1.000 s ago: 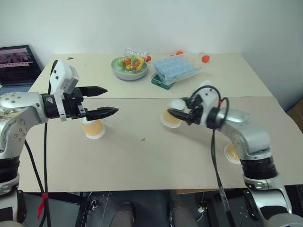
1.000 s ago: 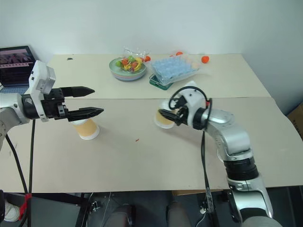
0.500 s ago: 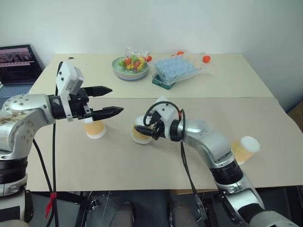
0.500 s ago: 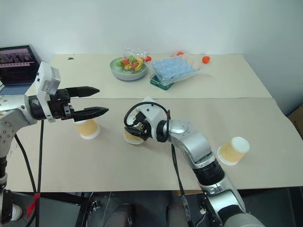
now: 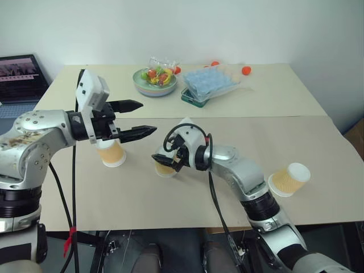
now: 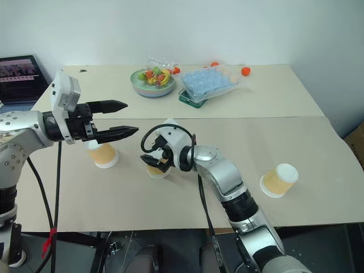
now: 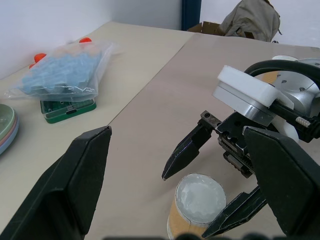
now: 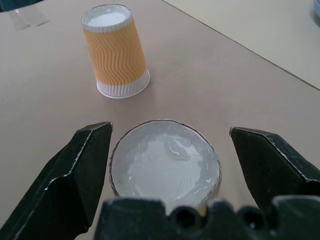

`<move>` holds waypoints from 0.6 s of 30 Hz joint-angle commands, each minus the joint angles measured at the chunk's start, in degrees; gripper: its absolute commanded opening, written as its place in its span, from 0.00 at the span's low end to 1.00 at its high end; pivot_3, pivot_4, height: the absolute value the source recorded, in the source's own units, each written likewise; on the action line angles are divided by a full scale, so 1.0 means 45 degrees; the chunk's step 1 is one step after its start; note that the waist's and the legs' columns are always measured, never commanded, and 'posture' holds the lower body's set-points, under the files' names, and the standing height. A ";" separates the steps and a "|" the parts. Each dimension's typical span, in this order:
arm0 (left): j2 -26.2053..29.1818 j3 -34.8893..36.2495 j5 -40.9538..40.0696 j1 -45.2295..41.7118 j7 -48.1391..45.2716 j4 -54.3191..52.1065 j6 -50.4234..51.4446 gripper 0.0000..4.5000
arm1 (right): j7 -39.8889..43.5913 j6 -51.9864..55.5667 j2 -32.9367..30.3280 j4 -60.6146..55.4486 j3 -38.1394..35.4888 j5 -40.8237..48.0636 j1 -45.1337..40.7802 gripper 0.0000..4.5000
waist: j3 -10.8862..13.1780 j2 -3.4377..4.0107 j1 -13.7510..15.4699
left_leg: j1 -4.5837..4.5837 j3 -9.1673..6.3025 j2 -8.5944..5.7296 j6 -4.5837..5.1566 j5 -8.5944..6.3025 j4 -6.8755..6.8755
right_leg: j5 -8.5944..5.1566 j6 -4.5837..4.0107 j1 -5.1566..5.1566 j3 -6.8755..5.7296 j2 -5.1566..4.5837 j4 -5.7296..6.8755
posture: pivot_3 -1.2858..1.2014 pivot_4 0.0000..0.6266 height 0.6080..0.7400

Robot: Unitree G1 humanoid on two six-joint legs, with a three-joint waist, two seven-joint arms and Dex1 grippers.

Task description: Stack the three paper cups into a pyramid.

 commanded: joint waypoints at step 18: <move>-0.0365 -0.1079 -0.0838 -0.1064 -0.1796 -0.0105 0.0619 1.00 | -0.2073 0.8036 -0.4999 -0.4888 -0.8761 0.5299 -0.0991 0.97 | 0.0005 0.0008 0.0046 | -0.0067 0.0005 -0.0024 0.0001 0.0003 -0.0002 | -0.0001 0.0000 -0.0058 0.0002 -0.0023 -0.0003 | 0.52 0.24 1.00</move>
